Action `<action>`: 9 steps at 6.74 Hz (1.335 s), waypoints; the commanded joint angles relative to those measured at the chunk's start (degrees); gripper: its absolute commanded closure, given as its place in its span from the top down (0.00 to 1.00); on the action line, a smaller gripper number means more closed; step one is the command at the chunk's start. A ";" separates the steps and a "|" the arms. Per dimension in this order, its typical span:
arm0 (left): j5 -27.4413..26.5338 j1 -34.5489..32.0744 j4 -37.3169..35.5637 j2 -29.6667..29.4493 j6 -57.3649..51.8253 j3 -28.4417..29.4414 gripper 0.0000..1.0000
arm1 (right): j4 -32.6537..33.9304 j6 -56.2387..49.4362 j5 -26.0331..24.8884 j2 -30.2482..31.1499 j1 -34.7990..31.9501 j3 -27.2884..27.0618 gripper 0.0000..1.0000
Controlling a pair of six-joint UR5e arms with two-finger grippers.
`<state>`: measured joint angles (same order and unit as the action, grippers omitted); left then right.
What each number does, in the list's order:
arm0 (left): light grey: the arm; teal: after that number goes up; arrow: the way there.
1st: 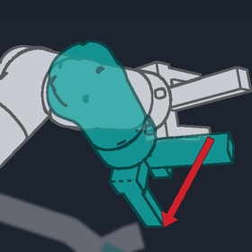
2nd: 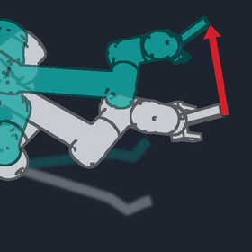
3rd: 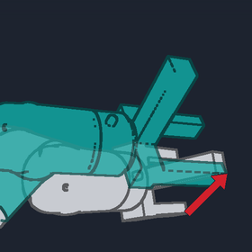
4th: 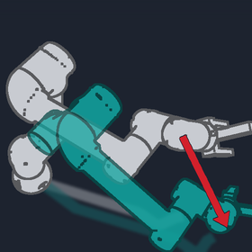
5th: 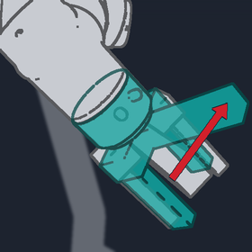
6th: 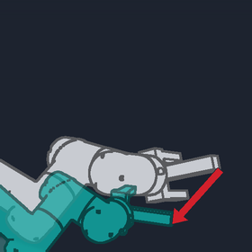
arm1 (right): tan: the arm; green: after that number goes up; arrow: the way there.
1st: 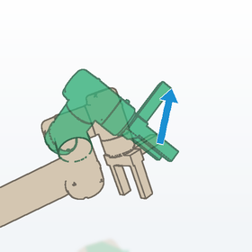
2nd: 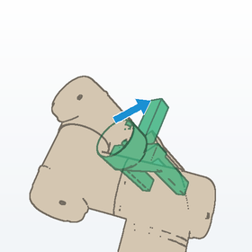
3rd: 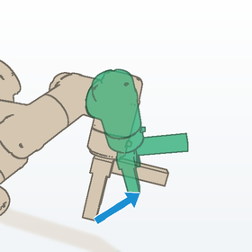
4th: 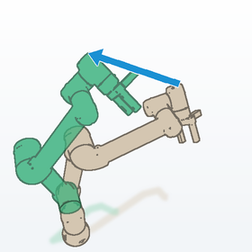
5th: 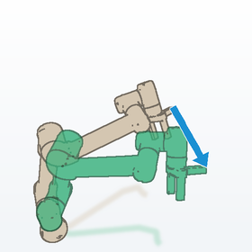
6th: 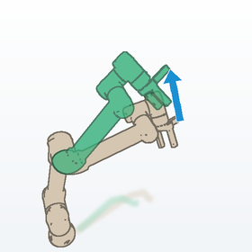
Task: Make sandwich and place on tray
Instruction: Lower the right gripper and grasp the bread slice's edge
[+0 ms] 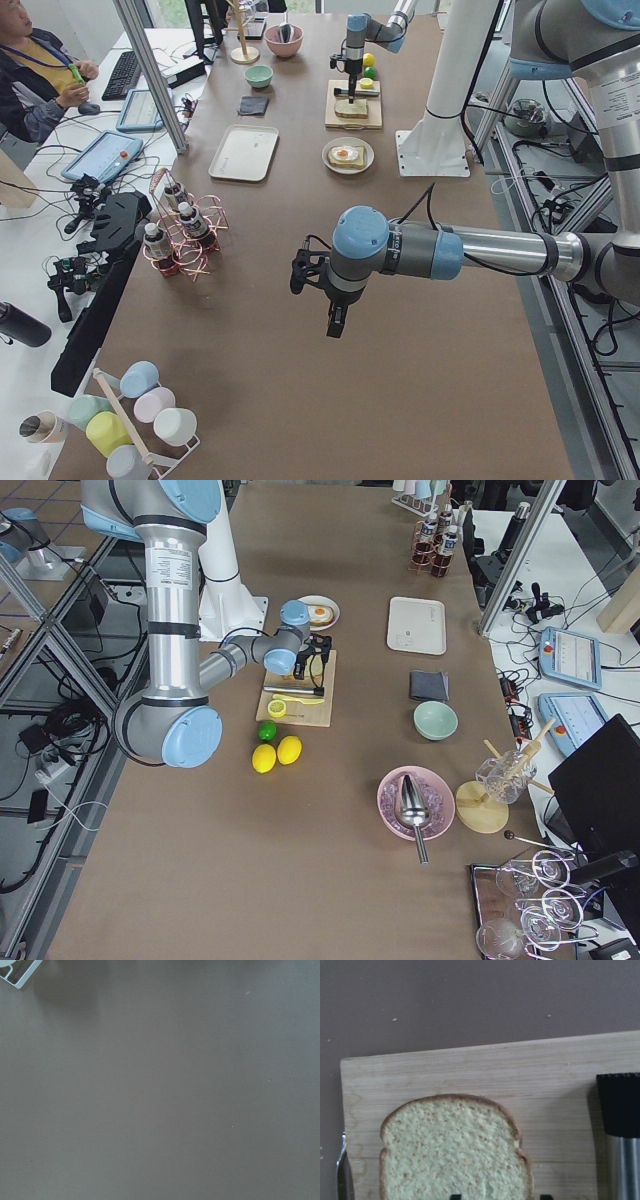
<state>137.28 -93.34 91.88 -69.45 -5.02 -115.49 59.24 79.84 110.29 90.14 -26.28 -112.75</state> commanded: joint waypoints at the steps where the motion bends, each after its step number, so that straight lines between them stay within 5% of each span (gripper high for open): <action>1: 0.00 0.00 -0.03 -0.07 0.10 -0.09 0.97 | 0.00 0.31 0.01 0.30 0.00 0.25 0.57; 3: 0.00 0.00 -0.03 -0.07 0.10 -0.18 0.97 | 0.00 0.40 -0.07 -0.31 0.08 1.30 0.56; 4: 0.09 -0.09 -0.03 -0.07 0.10 -0.26 0.97 | -0.09 0.49 0.01 -0.32 0.00 1.22 0.45; 5: 0.09 -0.09 -0.03 0.01 0.10 -0.18 0.97 | -0.09 0.49 0.01 -0.32 0.00 1.22 0.16; 6: 0.00 -0.09 -0.03 0.02 0.10 -0.09 0.97 | -0.09 0.49 0.27 -0.32 0.00 0.78 0.00; 9: 0.09 -0.61 -0.03 0.37 0.01 -0.09 0.97 | -0.09 0.58 2.73 -1.89 -0.53 -1.50 0.00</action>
<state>137.30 -93.77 91.85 -69.25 -5.00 -115.52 59.13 80.35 112.31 89.30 -26.42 -113.47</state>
